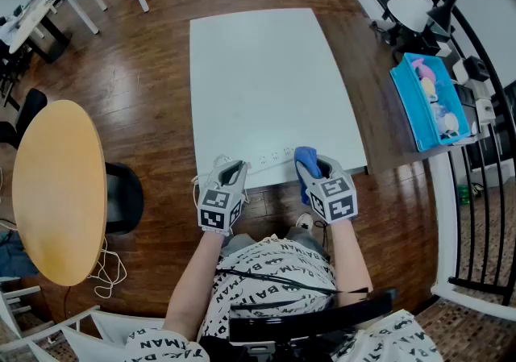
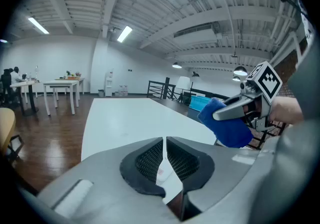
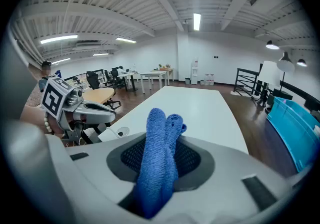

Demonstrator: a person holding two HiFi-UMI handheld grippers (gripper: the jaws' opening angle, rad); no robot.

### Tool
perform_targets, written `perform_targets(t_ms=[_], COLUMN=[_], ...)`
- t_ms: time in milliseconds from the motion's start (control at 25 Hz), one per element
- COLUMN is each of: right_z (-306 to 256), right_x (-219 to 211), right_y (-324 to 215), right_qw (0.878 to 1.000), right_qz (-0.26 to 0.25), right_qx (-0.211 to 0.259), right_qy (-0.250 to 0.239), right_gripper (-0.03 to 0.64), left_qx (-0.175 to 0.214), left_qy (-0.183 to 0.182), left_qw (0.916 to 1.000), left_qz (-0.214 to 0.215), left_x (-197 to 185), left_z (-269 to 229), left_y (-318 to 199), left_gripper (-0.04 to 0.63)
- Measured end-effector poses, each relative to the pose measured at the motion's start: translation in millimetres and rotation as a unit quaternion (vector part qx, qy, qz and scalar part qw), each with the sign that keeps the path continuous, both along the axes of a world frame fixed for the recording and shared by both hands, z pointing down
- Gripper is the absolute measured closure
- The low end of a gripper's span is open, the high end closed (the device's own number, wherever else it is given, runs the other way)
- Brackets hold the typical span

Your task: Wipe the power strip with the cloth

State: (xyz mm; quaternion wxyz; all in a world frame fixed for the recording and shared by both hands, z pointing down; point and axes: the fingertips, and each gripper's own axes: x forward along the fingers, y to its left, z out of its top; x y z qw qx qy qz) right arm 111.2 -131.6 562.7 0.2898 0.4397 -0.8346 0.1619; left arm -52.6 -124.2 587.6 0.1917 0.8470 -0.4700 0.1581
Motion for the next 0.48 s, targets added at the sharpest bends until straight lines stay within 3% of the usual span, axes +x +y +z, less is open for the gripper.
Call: perform_targets(t_ms=[280,400,480], right_z=[3.3,2.9,3.5], right_x=[0.9,5.8,7.6], right_y=[-5.9,-10.4,-9.7], right_qw=[1.0,1.0,1.0], right_qz=[0.012,0.019,0.023], right_qx=[-0.01,-0.012,-0.015], right_qy=[-0.002,0.0,0.0], right_gripper=[0.482,0.482,0.482], left_qx=[-0.028,-0.043,-0.05], left_qy=[-0.028,-0.047,-0.075], left_qw=[0.9986,0.9958,0.9909], left_qz=[0.034,0.066,0.1], left_x=[-2.9,7.0,15.7], left_z=[30.8,45.9,58.2], left_y=[-6.5,-9.1,-7.2], left_gripper=[0.528,0.349,0.281])
